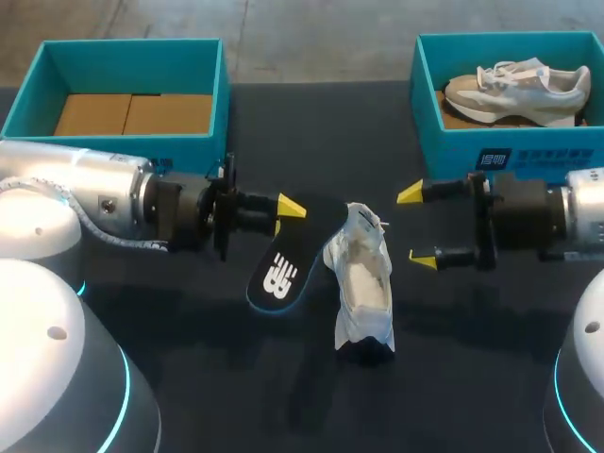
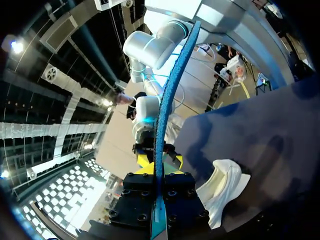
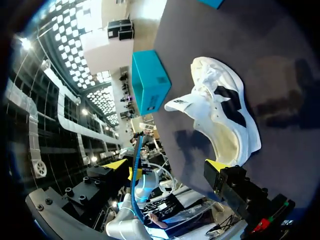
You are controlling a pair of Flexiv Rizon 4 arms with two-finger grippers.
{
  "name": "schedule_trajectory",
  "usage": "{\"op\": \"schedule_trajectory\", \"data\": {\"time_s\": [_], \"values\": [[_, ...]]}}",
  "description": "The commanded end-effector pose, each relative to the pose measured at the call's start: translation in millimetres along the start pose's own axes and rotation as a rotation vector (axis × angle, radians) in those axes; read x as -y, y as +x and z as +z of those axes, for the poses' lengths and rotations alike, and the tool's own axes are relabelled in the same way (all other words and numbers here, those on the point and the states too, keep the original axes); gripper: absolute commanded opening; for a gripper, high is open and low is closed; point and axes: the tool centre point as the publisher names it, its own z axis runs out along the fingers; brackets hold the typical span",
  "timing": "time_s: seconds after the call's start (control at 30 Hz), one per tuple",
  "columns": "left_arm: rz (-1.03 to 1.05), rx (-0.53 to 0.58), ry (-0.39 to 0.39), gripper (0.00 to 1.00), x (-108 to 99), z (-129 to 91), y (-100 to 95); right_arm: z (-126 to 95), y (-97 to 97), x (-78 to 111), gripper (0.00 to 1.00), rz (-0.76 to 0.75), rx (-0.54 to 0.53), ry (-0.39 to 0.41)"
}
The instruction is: Take the shoe out of the shoebox, open the shoe tongue, remove and reinsert the insole, then place the shoe into the shoebox
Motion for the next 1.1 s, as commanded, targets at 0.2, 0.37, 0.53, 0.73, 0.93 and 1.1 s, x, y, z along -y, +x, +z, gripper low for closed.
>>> {"op": "schedule_trajectory", "data": {"time_s": [0.2,0.37,0.53,0.73,0.93,1.1], "values": [[-0.124,0.017,0.006,0.0,13,3,11.7,-17,-16.9,25.5,1.0,-0.007,0.028,0.002],[-0.134,0.01,0.002,0.0,14,2,12.5,-17,-16.9,25.5,1.0,-0.007,0.028,0.002],[-0.134,0.01,0.002,0.0,14,2,12.5,-17,-16.9,25.5,1.0,-0.007,0.028,0.002],[-0.134,0.01,0.002,0.0,14,2,12.5,-17,-16.9,25.5,1.0,-0.007,0.028,0.002],[-0.175,0.028,0.007,0.0,8,8,20.2,-13,-25.4,24.7,1.0,-0.011,0.036,-0.001],[-0.277,0.033,0.012,0.0,7,9,33.9,-14,-43.1,30.5,1.0,-0.006,0.037,-0.012]]}}
